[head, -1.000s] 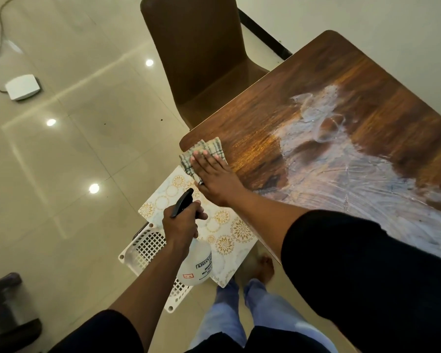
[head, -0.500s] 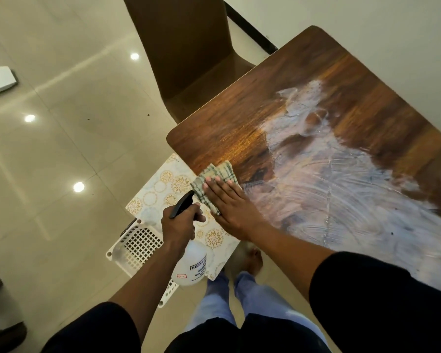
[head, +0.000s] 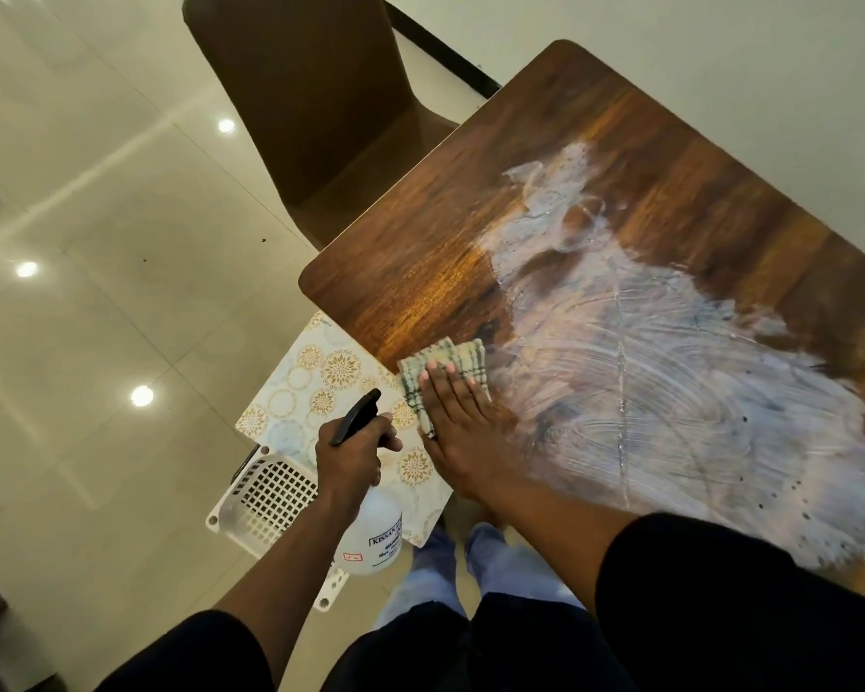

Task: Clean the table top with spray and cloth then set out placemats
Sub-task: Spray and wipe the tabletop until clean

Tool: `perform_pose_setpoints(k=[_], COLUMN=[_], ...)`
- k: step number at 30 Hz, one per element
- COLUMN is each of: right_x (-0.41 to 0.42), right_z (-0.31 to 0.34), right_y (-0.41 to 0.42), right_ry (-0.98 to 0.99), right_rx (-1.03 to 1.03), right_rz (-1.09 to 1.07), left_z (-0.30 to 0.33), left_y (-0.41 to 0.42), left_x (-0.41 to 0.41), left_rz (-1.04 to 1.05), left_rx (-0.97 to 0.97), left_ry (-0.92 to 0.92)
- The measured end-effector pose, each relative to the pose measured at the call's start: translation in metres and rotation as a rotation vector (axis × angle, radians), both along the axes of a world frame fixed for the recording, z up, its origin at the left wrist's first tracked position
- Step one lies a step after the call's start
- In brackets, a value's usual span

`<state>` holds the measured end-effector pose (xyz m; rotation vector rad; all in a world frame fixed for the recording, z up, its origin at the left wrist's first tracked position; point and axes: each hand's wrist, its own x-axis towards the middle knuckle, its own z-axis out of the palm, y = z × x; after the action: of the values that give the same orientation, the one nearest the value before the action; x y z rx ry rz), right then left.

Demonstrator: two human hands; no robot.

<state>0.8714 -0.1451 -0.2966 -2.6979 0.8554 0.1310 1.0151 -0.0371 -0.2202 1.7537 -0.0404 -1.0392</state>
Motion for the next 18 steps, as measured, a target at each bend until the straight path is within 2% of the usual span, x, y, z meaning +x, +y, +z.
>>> perform_pose_setpoints(k=[4, 8, 15, 18], right_x=[0.044, 0.041, -0.056, -0.113], right_z=[0.003, 0.000, -0.004, -0.003], right_y=[-0.016, -0.019, -0.013, -0.002], right_ry=[0.017, 0.017, 0.000, 0.006], right_rx=[0.044, 0.040, -0.007, -0.008], right_rz=[0.075, 0.092, 0.127, 0.033], left_z=[0.002, 0.007, 0.005, 0.000], left_y=[0.000, -0.002, -0.014, -0.024], left_x=[0.005, 0.008, -0.007, -0.028], left_rz=[-0.032, -0.089, -0.199, -0.285], left_rx=[-0.004, -0.015, -0.007, 0.045], left_ry=[-0.047, -0.081, -0.082, -0.063])
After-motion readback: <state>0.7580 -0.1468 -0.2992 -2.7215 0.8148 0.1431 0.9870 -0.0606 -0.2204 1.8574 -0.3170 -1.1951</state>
